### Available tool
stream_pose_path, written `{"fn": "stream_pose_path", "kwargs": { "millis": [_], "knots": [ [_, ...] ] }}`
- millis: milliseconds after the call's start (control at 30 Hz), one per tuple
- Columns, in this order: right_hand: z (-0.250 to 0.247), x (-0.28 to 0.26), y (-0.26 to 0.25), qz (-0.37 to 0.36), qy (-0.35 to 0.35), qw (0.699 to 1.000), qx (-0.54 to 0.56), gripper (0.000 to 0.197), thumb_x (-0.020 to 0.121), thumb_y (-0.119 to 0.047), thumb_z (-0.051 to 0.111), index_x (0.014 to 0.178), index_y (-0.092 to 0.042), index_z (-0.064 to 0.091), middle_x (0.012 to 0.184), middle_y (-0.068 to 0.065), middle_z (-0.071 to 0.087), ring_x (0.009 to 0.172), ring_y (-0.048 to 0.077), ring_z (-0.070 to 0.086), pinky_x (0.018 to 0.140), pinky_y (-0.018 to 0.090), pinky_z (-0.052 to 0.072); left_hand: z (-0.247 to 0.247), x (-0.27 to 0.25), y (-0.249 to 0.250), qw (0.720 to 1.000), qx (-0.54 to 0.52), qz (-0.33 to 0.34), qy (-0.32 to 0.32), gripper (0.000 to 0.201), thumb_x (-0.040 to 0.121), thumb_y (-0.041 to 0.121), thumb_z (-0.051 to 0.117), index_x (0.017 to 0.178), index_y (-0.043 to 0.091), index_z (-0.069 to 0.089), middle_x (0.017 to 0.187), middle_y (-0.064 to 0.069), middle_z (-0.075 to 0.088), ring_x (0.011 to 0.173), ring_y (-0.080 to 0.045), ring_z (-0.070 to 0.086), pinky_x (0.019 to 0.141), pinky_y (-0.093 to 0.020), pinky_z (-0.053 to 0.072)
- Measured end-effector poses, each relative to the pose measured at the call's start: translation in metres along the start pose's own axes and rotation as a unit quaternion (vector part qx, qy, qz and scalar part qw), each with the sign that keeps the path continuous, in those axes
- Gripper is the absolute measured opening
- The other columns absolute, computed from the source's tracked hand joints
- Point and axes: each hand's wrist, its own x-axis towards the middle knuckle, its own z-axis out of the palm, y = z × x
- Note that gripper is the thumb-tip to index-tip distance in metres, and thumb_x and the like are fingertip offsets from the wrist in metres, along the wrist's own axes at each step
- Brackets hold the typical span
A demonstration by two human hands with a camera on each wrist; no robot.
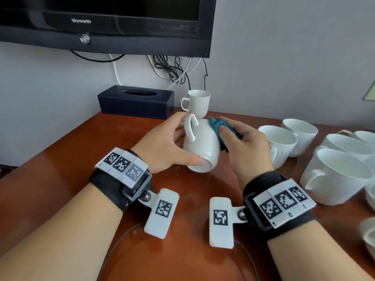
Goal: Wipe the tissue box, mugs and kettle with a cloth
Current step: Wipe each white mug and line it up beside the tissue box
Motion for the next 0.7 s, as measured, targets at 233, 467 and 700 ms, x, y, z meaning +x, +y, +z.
{"fn": "stream_pose_path", "kwargs": {
  "millis": [233, 467, 700],
  "knots": [
    [0.007, -0.004, 0.003, 0.01, -0.072, 0.997, -0.005, 0.027, 0.097, -0.013, 0.07, 0.12, -0.025, 0.077, 0.124, -0.009, 0.074, 0.121, 0.009, 0.067, 0.109, 0.043, 0.051, -0.002, 0.001, -0.003, 0.987, 0.047, -0.029, 0.154, 0.08, 0.06, 0.043, 0.098, 0.127, 0.035, 0.055, 0.119, 0.018, 0.067, 0.11, -0.001, 0.067, 0.097, -0.039, 0.058],
    [0.008, -0.006, 0.001, 0.005, -0.076, 0.997, -0.008, 0.029, 0.097, -0.008, 0.07, 0.122, -0.023, 0.075, 0.131, -0.01, 0.071, 0.126, 0.004, 0.063, 0.113, 0.041, 0.049, -0.007, 0.002, -0.004, 0.988, 0.044, -0.033, 0.142, 0.083, 0.058, 0.045, 0.098, 0.128, 0.037, 0.054, 0.12, 0.019, 0.067, 0.11, 0.0, 0.067, 0.097, -0.039, 0.058],
    [-0.002, 0.001, 0.001, 0.023, 0.0, 1.0, -0.008, 0.025, 0.099, -0.012, 0.067, 0.104, -0.035, 0.077, 0.106, -0.015, 0.079, 0.103, 0.007, 0.073, 0.091, 0.034, 0.061, 0.001, -0.002, 0.002, 1.0, 0.013, -0.005, 0.006, 0.089, 0.062, 0.024, 0.099, 0.136, 0.034, 0.051, 0.129, 0.021, 0.065, 0.121, -0.002, 0.065, 0.102, -0.038, 0.057]
  ]
}}
